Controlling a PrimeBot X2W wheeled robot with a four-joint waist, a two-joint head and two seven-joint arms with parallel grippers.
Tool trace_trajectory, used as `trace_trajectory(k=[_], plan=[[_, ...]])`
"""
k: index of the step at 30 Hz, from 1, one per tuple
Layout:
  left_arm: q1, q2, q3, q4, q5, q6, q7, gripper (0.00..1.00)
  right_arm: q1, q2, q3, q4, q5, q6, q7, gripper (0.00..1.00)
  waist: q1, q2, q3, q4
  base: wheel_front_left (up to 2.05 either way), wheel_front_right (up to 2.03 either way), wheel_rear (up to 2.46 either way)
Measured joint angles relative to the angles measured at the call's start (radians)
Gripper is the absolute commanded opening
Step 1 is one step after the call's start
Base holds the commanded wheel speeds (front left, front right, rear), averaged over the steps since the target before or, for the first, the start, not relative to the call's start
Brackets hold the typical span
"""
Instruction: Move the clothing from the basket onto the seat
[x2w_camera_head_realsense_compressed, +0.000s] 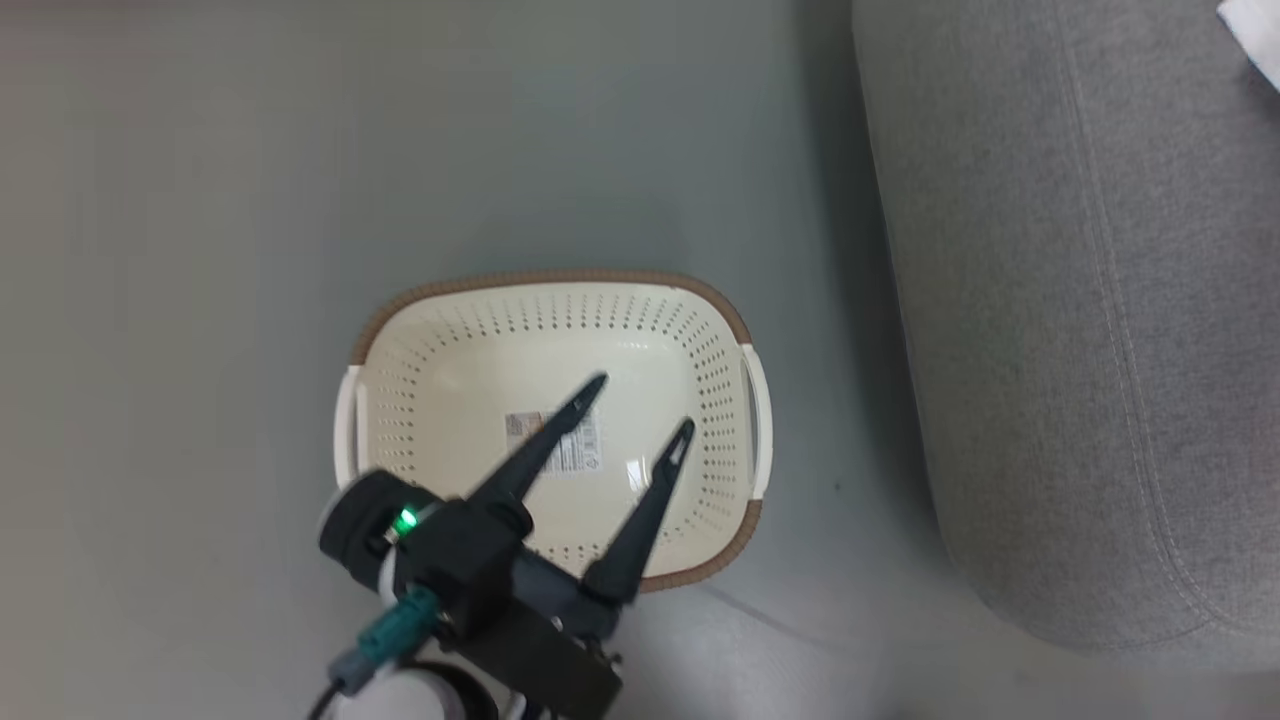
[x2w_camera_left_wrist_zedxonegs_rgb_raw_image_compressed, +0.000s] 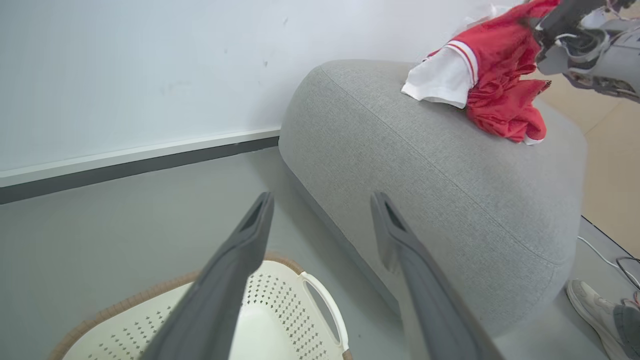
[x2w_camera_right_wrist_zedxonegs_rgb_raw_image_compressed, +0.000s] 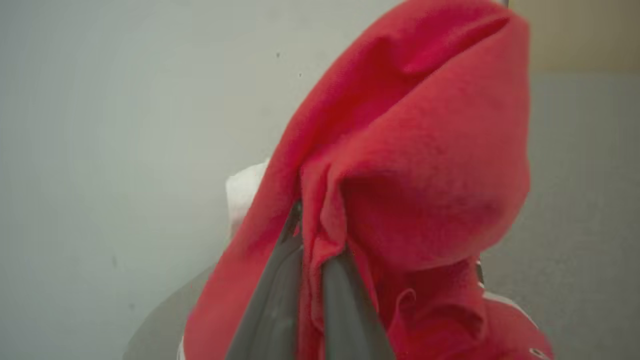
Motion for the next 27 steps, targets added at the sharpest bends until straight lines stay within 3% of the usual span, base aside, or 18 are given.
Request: trace_trajectory(k=[1, 2, 3, 4, 5, 13, 19, 23, 27], plan=[[-0.013, 0.003, 0.01, 0.003, 0.0, 0.001, 0.003, 1.0, 0.012, 0.005, 0.006, 0.032, -0.004, 0.0, -0.01, 0.0, 0.0001, 0.0001, 0.012, -0.005, 0.0, 0.0, 0.0], [-0.023, 0.005, 0.017, 0.009, 0.0, 0.001, 0.004, 1.0, 0.021, 0.012, 0.011, 0.063, -0.007, 0.0, -0.022, 0.1, 0.0, 0.0, 0.022, -0.011, 0.0, 0.0, 0.0], [-0.029, 0.009, 0.025, 0.017, 0.001, 0.001, 0.004, 1.0, 0.029, 0.022, 0.014, 0.088, -0.007, 0.0, -0.033, 0.22, 0.0, 0.0001, 0.029, -0.019, 0.0, 0.0, 0.0], [-0.031, 0.013, 0.033, 0.022, 0.001, 0.001, 0.004, 1.0, 0.034, 0.032, 0.016, 0.105, -0.007, 0.002, -0.043, 0.4, 0.0, 0.0, 0.035, -0.028, 0.0, 0.0, 0.0], [-0.031, 0.016, 0.039, 0.024, 0.0, 0.001, 0.004, 1.0, 0.035, 0.038, 0.021, 0.118, -0.013, 0.002, -0.059, 1.0, -0.0001, 0.0001, 0.039, -0.036, 0.0, 0.0, 0.0], [-0.033, 0.005, 0.096, 0.063, -0.011, 0.002, -0.015, 1.0, 0.056, 0.051, 0.046, 0.155, -0.05, 0.044, -0.12, 1.0, -0.0003, 0.0, 0.018, -0.103, 0.0, 0.0, 0.0], [-0.023, -0.034, 0.119, 0.109, -0.05, 0.002, -0.05, 1.0, 0.254, 0.065, 0.053, 0.137, -0.081, 0.073, -0.13, 1.0, -0.0004, -0.0002, -0.048, -0.125, 0.0, 0.0, 0.0], [0.019, -0.036, 0.16, 0.136, -0.09, 0.002, -0.078, 1.0, 0.396, 0.133, 0.08, 0.062, -0.123, 0.089, -0.136, 1.0, -0.0005, -0.0003, -0.101, -0.135, 0.0, 0.0, 0.0], [0.054, -0.046, 0.201, 0.169, -0.099, 0.003, -0.109, 1.0, 0.53, 0.191, 0.108, -0.057, -0.186, 0.079, -0.136, 1.0, -0.0005, -0.0003, -0.157, -0.142, 0.0, 0.0, 0.0]])
